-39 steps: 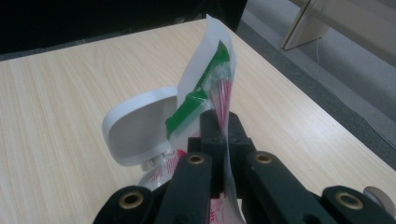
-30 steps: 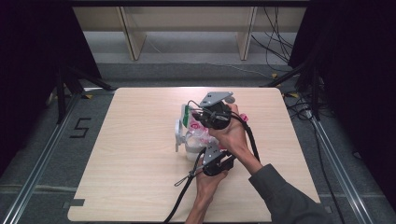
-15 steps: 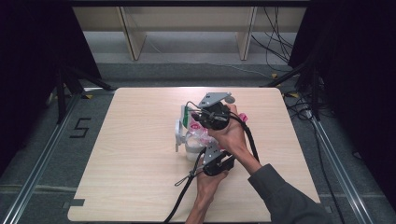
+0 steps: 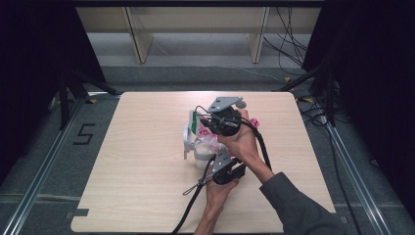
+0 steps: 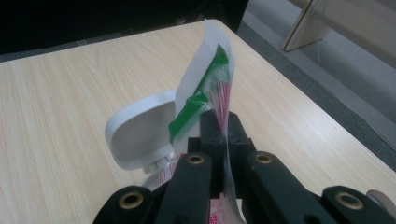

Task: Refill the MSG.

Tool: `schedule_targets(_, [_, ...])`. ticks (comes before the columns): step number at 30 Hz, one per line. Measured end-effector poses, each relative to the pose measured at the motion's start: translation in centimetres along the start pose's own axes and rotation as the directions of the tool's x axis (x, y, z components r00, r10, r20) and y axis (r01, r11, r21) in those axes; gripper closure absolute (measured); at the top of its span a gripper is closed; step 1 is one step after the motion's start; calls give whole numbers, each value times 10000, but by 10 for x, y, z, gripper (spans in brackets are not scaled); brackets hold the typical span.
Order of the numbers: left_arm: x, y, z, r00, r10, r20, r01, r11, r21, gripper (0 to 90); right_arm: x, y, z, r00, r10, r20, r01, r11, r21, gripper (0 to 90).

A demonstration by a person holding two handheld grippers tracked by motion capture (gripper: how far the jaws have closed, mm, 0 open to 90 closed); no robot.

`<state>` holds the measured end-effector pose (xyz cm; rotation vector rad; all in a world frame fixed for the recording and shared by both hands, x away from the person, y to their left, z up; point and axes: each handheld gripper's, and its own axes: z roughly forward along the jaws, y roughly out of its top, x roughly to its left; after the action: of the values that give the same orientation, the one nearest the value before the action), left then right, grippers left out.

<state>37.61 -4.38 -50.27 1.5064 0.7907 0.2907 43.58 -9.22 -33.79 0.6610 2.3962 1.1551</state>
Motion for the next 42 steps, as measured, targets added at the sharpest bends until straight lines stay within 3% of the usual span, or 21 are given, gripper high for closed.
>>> schedule_targets(7, [-1,-1,1,10000,-48,4,48,10000,-43,758,-1,0,1,9998,-195,-64,195,9998,48,900])
schedule_targets(11, [-1,0,-1,10000,10,6,-10,10000,53,758,0,0,-1,10000,66,-74,-65,9999,118,900])
schedule_targets(15, [-1,0,-1,10000,17,-24,-17,10000,47,758,-1,0,0,9998,-205,-73,205,9998,28,900])
schedule_targets(17, [-1,0,-1,10000,22,-10,-21,10000,59,758,0,0,-1,9999,97,-98,-96,9999,80,900])
schedule_targets(21, [-1,1,-1,10000,15,-3,-15,10000,27,759,0,0,0,9998,-185,-63,185,9998,61,900])
schedule_targets(23, [-1,2,-1,10000,16,-66,-15,10000,99,759,0,0,-1,9999,99,-63,-98,10000,14,900])
schedule_targets(25, [-1,1,0,10000,2,-8,-2,10000,77,759,0,0,1,9998,-204,-45,204,9998,12,900])
schedule_targets(28, [0,1,0,10000,30,15,-30,10000,51,760,2,1,0,10000,17,-51,-16,9999,139,900])
schedule_targets(39, [0,3,0,10000,34,-74,-33,10000,75,761,1,2,1,10000,-90,-17,90,9999,66,900])
schedule_targets(42, [0,3,2,10000,-20,97,20,10000,-8,761,1,2,2,9999,-139,-47,139,9999,74,900])
